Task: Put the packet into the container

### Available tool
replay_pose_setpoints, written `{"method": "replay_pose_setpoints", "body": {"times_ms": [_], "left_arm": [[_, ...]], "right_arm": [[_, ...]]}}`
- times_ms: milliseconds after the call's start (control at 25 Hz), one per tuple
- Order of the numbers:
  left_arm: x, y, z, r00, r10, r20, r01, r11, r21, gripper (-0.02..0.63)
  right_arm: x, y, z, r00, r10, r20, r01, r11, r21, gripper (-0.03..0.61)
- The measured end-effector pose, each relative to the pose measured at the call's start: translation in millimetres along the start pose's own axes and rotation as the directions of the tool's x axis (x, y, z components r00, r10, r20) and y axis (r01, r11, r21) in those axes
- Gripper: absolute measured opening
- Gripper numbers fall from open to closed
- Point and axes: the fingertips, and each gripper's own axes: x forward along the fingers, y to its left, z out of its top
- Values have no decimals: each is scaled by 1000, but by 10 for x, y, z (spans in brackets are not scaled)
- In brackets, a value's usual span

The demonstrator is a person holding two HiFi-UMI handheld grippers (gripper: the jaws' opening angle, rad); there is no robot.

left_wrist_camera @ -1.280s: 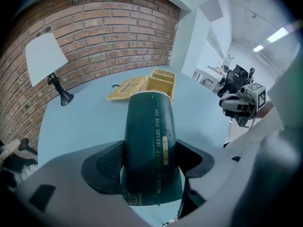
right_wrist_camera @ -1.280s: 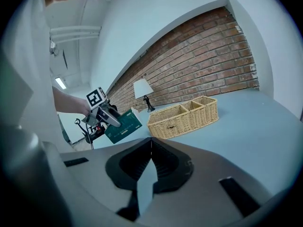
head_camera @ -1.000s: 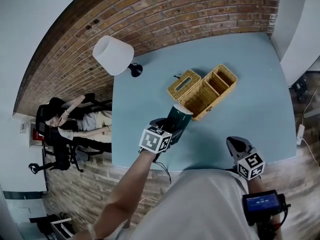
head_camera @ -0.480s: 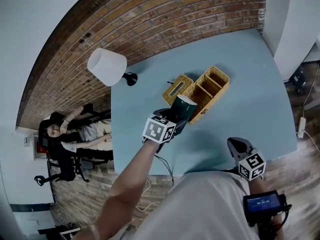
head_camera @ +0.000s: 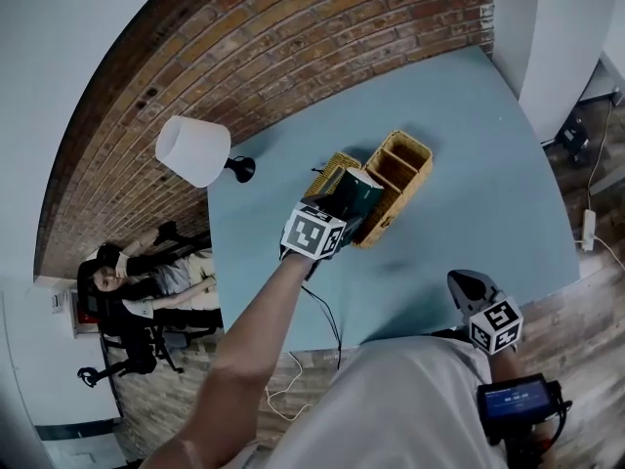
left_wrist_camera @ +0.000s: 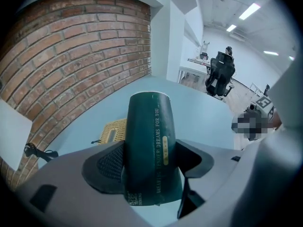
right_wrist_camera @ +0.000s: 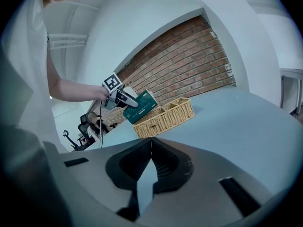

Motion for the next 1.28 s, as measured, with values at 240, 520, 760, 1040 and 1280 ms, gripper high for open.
{"method": "replay_pose_setpoints", "body": {"times_ms": [240,520,760,1040,1280], "left_arm": [[230,-4,81,1000,-7,-31,8,999,46,341],[383,-19,-42,994,-19,-110,29,995,91,341],[582,-39,-139,985,-16,-170,35,993,112,341],[766,-28,-217,980,-24,-196,47,992,116,342],[899,-4,-280,974,-30,-226,56,992,109,342]], "right_arm": [[-42,-64,-39,1000,-23,3,22,1000,18,11],[-71,-95,-93,999,-34,-6,34,999,27,11],[-80,-93,-111,999,-40,-14,40,999,34,11],[-115,-118,-167,998,-55,-28,57,997,54,9],[-134,-169,-181,997,-76,-20,77,995,59,11]]}}
